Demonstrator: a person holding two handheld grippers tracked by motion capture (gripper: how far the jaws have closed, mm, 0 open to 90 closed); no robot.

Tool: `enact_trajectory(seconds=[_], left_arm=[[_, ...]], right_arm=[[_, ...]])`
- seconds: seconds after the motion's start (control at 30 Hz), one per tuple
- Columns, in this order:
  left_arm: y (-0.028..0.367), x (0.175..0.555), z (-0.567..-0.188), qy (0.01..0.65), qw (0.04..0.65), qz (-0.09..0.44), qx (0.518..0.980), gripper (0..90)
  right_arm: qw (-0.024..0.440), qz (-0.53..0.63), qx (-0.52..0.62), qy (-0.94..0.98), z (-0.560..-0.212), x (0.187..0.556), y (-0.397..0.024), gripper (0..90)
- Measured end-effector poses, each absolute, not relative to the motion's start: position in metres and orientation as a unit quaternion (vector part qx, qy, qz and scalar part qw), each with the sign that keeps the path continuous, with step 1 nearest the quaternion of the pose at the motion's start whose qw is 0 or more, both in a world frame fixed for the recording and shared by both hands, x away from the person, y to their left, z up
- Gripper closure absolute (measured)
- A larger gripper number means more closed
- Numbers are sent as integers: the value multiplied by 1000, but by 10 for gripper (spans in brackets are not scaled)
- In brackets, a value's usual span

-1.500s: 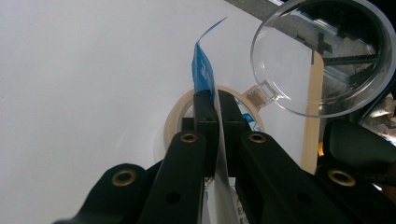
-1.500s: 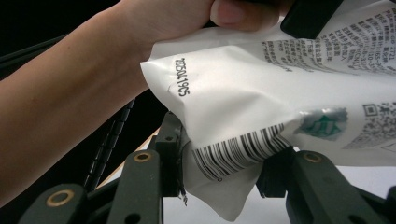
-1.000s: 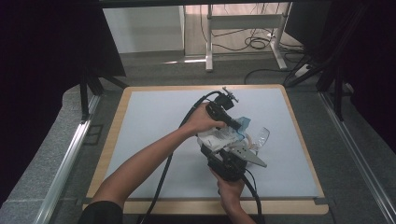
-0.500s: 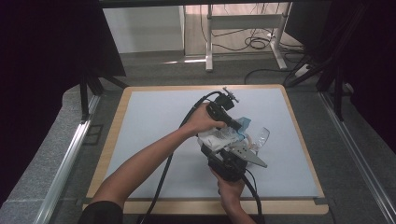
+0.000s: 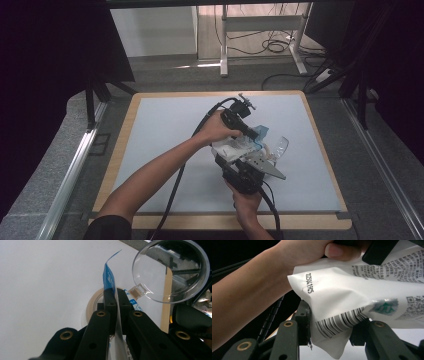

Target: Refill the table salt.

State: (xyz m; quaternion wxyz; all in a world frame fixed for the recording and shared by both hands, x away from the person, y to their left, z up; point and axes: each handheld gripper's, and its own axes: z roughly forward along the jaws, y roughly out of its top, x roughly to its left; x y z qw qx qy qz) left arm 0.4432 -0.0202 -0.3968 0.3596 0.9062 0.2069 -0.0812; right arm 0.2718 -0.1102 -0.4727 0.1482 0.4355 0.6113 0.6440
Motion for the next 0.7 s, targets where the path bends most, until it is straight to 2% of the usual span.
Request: enact_trajectory(seconds=[0.7], left_arm=[[-8,441,-404,213,363,-82,903,899]], right_arm=[[159,636,423,626,-483,270,-101,608]])
